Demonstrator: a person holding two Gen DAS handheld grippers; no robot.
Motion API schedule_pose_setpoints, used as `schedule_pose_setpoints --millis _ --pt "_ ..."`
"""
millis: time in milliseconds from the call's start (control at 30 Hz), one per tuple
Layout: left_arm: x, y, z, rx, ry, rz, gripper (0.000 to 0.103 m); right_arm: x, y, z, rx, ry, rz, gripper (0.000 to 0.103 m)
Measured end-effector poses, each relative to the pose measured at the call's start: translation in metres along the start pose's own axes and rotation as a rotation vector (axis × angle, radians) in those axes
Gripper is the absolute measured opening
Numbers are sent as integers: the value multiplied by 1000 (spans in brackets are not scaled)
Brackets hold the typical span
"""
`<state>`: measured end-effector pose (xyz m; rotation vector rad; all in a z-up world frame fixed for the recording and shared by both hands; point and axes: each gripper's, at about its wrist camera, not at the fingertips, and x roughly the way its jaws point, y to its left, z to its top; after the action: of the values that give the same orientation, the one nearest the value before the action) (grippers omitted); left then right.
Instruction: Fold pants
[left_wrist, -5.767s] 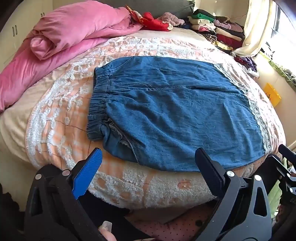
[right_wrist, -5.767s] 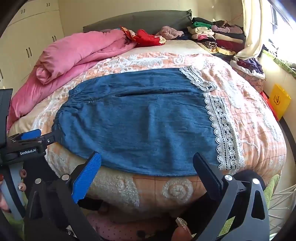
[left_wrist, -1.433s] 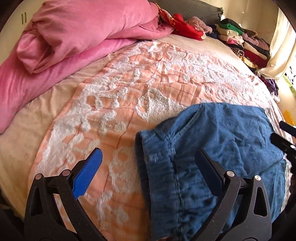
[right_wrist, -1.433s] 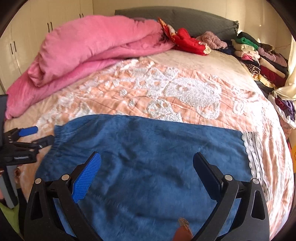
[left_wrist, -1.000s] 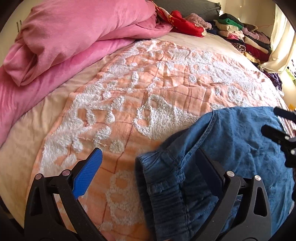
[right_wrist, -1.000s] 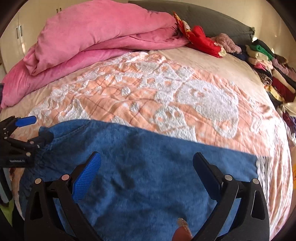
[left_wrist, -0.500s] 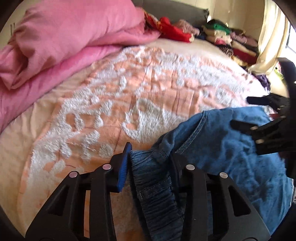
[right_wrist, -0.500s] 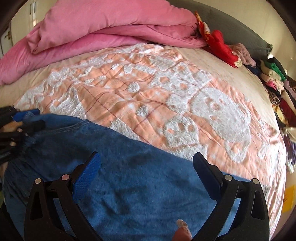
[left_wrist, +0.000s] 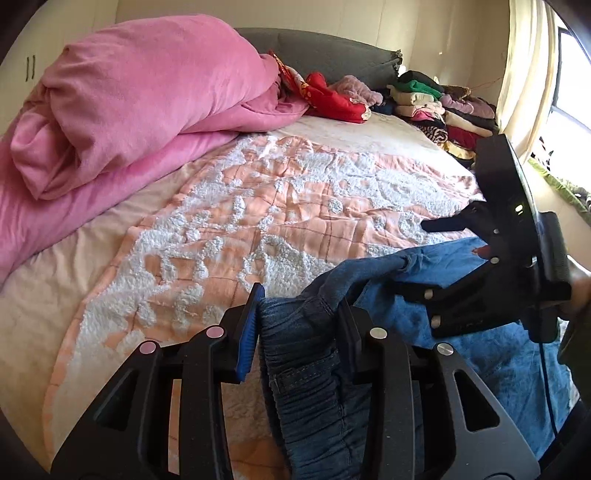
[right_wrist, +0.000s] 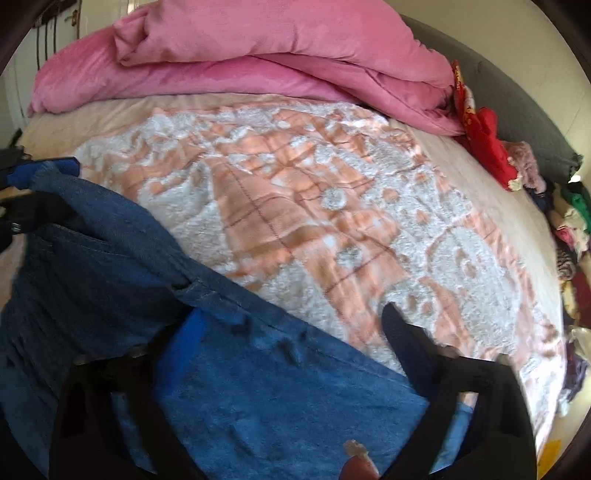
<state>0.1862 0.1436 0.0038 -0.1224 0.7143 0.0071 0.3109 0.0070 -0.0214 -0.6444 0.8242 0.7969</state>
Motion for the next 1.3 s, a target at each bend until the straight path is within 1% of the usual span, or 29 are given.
schedule_pose_setpoints --millis 33,67,100,167,200,267,333,367,533,600,767,900,1033,1300 --pt "0 0 -1 1 2 1 28 -3 1 -1 12 -8 29 56" --pt "0 0 -1 2 0 6 28 -6 4 -2 18 -16 40 48" --pt "-1 0 -2 4 -1 10 28 -10 7 -3 23 -28 45 45" --pt "-3 0 -3 7 -3 18 28 -21 13 -8 31 -61 36 36" --pt "-4 0 -3 6 -4 22 28 -26 14 -11 42 -79 33 35" --pt "-7 0 -4 12 -9 30 28 -38 14 -17 80 -106 37 28" --pt "-13 -2 -6 16 -14 32 28 -50 14 -25 123 -129 43 26" --pt "-15 -3 -8 19 -16 33 28 -59 16 -31 141 -147 49 24" --pt "-32 -13 -20 32 -22 34 28 -93 22 -55 225 -206 84 20" --pt "-39 -17 -24 39 -23 29 28 -108 29 -67 240 -226 92 20" --pt "-58 -23 -36 46 -19 18 28 -135 51 -92 259 -245 117 18" --pt "-70 -30 -50 59 -4 16 28 -148 65 -105 273 -242 126 18" --pt "-77 -30 -61 51 18 4 28 -159 80 -118 274 -238 144 18" --pt "-89 -40 -75 87 53 0 29 -172 100 -139 262 -226 118 18"
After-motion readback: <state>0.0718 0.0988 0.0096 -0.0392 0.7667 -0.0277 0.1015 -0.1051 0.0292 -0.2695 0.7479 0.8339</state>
